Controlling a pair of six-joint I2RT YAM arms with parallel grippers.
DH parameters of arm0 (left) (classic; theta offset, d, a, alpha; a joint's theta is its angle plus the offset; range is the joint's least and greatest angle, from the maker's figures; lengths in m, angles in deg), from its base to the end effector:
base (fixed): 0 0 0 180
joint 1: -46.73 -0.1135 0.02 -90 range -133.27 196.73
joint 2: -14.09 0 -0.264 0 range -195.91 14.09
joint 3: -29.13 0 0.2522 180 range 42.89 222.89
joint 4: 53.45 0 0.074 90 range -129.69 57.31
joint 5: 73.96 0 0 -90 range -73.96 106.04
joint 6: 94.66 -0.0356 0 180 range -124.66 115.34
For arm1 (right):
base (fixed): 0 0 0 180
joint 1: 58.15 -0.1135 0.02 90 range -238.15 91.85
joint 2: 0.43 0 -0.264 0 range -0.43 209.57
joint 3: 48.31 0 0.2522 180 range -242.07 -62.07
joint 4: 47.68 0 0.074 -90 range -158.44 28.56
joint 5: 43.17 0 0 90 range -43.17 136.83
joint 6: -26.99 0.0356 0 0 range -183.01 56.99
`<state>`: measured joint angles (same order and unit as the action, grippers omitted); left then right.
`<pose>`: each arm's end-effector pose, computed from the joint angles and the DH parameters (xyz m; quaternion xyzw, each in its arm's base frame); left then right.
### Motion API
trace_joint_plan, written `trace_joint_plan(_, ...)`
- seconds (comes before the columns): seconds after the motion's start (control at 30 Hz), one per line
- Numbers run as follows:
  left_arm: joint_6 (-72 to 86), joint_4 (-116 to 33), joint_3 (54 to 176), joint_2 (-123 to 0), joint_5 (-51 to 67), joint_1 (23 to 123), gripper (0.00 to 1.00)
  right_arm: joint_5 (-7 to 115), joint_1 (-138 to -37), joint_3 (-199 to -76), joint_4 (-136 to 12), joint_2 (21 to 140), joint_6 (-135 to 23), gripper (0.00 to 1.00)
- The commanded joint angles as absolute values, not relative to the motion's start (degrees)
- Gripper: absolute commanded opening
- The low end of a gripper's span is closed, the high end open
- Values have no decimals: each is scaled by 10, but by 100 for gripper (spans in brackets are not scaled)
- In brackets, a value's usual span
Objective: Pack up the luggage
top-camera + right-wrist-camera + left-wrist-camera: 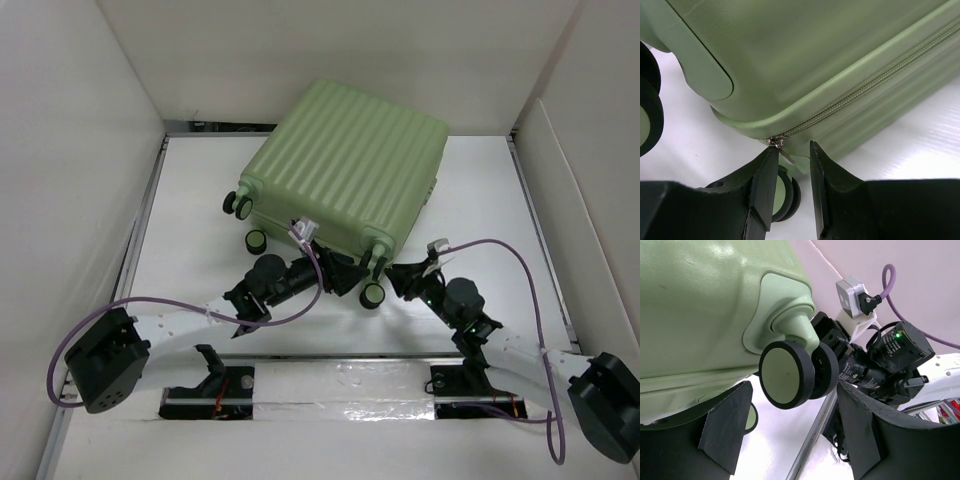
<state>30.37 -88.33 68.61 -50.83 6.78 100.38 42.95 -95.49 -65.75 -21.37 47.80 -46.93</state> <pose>0.1397 -0.1995 0.2622 0.1650 0.6260 -0.5688 0.5074 0.1366 0.1012 0.1727 -0.1128 0.7254 0.2828 0.6173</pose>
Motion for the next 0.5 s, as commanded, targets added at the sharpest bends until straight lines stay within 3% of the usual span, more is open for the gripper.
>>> trace_joint_plan(0.0,308,-925,682,-512,53,1007,65,460,-945,-677,-155,502,-479,36)
trace_joint_plan(0.47,314,-937,693,-529,46,1007,65,476,-945,-657,-127,523,-475,29)
